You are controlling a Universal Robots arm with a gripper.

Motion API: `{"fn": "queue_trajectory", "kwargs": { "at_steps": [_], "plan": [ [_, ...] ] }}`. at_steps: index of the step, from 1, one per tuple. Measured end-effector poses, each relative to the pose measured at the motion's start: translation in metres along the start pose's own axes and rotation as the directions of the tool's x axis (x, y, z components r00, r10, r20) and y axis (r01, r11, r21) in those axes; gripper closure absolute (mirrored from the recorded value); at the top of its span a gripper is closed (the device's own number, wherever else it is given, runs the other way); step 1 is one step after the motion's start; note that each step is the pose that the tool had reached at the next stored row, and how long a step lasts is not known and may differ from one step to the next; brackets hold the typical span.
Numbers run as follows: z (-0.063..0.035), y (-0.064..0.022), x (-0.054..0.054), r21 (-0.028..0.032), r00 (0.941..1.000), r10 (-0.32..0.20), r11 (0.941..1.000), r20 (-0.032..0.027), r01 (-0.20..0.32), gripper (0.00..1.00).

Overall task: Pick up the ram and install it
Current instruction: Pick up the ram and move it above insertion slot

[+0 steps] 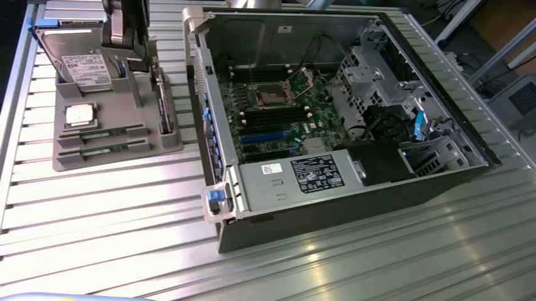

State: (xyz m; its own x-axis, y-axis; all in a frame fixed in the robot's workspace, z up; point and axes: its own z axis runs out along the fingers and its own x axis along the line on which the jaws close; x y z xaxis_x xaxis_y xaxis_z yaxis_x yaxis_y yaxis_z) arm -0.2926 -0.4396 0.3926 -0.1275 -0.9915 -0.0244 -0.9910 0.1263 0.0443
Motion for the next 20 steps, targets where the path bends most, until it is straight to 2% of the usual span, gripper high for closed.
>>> {"fn": "queue_trajectory", "kwargs": {
  "at_steps": [2, 4, 5, 11, 14, 15, 16, 20],
  "plan": [
    [0.0, 0.0, 0.0, -0.001, 0.9992, -0.04, 0.9992, -0.0017, 0.04, 0.9],
    [0.0001, 0.0, 0.0, -0.0025, 0.9954, -0.096, 0.9954, -0.0041, 0.096, 0.9],
    [0.0, 0.0, 0.0, -0.0027, 0.9947, -0.103, 0.9947, -0.0044, 0.103, 0.9],
    [0.0, 0.0, 0.0002, -0.0028, 0.9947, -0.103, 0.9947, -0.0043, 0.103, 0.89],
    [0.0, -0.0001, 0.0003, -0.0028, 0.9947, -0.103, 0.9947, -0.0043, 0.103, 0.71],
    [0.0, -0.0001, 0.0003, -0.0028, 0.9947, -0.103, 0.9947, -0.0043, 0.103, 0.71],
    [0.0, -0.0001, 0.0003, -0.0027, 0.9947, -0.103, 0.9947, -0.0043, 0.103, 0.64],
    [0.0, -0.0001, 0.0003, -0.0027, 0.9947, -0.103, 0.9947, -0.0042, 0.103, 0.64]
  ]
}}
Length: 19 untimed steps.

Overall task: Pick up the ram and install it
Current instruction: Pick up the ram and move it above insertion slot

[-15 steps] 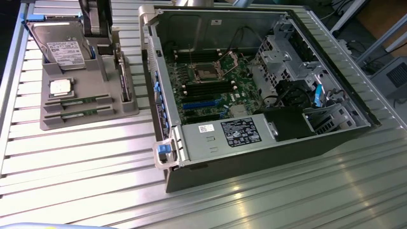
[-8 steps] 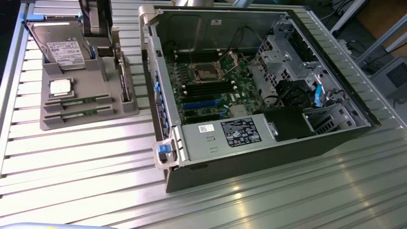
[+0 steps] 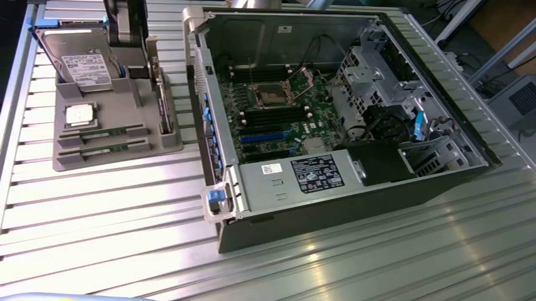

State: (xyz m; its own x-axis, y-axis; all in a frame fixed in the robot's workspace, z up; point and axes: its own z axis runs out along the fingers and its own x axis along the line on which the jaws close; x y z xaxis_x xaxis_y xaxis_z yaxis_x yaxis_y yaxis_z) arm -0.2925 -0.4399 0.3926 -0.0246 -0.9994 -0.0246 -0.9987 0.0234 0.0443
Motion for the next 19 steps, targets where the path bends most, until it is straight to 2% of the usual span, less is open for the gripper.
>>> {"fn": "queue_trajectory", "kwargs": {
  "at_steps": [4, 19],
  "plan": [
    [0.0001, 0.0013, 0.0, 0.0, 1.0, 0.0, 1.0, 0.0, 0.0, 0.64],
    [0.0049, 0.0271, 0.001, -0.0001, 1.0, 0.0, 1.0, 0.0, 0.0, 0.64]
  ]
}}
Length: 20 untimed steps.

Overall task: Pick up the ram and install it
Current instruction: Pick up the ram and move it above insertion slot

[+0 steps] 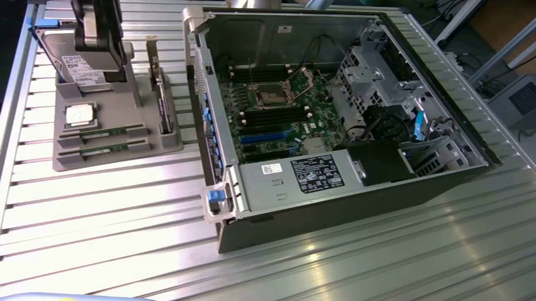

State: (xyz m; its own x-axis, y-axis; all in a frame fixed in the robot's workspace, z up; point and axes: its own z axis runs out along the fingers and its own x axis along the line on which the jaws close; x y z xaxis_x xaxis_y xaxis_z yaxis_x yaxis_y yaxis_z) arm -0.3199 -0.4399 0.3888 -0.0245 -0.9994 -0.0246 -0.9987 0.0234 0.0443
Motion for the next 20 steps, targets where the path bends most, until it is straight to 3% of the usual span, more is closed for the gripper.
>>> {"fn": "queue_trajectory", "kwargs": {
  "at_steps": [2, 20],
  "plan": [
    [0.0011, 0.0046, 0.0, 0.0, 1.0, 0.0, 1.0, 0.0, 0.0, 0.64],
    [0.0089, 0.0206, 0.0, 0.0, 1.0, 0.0, 1.0, 0.0, 0.0, 0.64]
  ]
}}
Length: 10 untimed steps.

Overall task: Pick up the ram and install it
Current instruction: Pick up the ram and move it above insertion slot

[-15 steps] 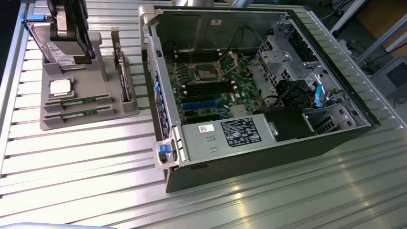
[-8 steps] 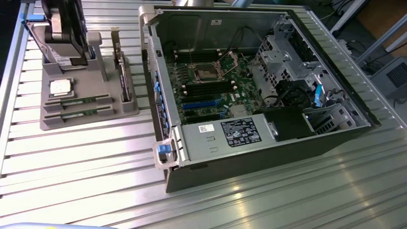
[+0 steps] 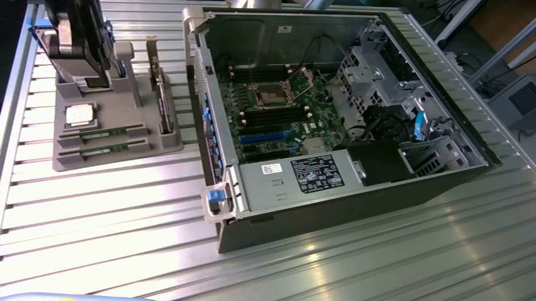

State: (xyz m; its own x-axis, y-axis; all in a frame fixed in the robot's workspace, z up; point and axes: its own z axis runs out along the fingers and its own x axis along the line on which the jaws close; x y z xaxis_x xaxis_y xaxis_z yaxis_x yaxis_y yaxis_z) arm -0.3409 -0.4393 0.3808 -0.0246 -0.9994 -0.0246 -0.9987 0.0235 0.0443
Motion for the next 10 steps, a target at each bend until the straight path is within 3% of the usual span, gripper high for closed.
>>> {"fn": "queue_trajectory", "kwargs": {
  "at_steps": [10],
  "plan": [
    [0.0034, 0.0114, 0.0, 0.0001, 1.0, 0.0, 1.0, 0.0001, 0.0, 0.64]
  ]
}}
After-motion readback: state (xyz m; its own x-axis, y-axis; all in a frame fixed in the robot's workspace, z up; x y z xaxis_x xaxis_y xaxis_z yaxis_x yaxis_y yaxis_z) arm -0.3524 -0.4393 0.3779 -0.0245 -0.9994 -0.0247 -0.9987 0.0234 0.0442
